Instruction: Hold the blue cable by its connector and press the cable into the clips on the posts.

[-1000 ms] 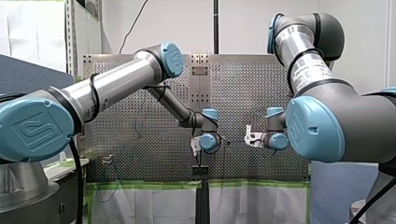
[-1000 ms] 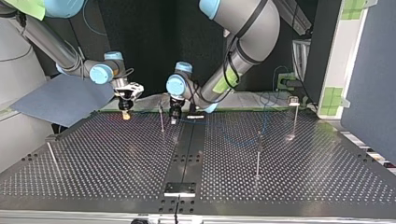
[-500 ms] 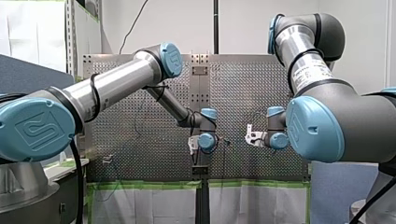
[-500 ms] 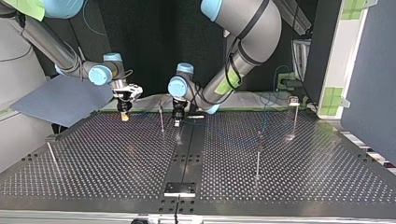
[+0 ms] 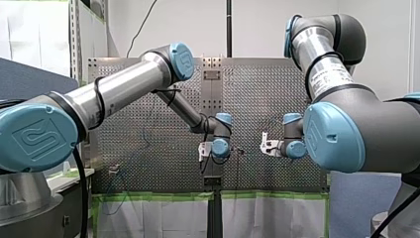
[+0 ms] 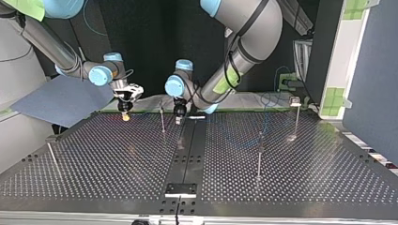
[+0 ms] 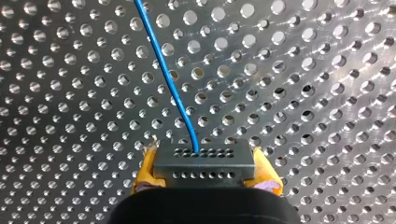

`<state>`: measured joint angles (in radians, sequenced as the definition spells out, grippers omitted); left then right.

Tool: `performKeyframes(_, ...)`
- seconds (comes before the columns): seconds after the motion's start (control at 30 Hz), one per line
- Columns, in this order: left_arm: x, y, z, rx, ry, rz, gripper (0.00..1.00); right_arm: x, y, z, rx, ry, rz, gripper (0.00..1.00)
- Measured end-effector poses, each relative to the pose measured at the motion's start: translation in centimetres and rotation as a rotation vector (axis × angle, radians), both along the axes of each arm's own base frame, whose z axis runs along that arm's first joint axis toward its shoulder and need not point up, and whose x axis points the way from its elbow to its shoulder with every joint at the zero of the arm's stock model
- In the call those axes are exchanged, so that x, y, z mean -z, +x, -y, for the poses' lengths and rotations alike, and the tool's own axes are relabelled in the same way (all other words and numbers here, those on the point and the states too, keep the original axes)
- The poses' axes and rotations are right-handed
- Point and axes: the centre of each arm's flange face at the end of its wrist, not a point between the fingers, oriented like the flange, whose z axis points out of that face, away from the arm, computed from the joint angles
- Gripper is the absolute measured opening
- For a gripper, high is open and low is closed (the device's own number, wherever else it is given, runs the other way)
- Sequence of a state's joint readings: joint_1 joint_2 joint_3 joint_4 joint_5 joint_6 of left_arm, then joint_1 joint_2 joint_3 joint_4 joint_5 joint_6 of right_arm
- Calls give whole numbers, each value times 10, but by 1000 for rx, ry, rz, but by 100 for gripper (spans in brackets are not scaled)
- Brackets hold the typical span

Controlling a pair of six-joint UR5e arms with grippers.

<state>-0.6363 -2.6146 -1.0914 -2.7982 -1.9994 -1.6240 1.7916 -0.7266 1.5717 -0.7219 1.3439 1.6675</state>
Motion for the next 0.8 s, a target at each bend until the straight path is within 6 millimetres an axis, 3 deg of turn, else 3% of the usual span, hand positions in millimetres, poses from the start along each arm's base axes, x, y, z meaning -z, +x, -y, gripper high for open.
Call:
performKeyframes(0.23, -26, -42, 20, 29, 30, -31, 100, 3, -3, -3, 3, 32, -10, 0)
performKeyframes(0.4, -21, -70, 19, 46, 74, -87, 100, 4, -4, -3, 5, 41, -12, 0)
performKeyframes(0.57, -25, -82, 14, 49, 78, -89, 100, 4, -4, -4, 6, 43, -9, 0)
performKeyframes(0.8, -11, -109, 18, 81, 74, -90, 100, 5, -4, -4, 6, 49, -8, 0)
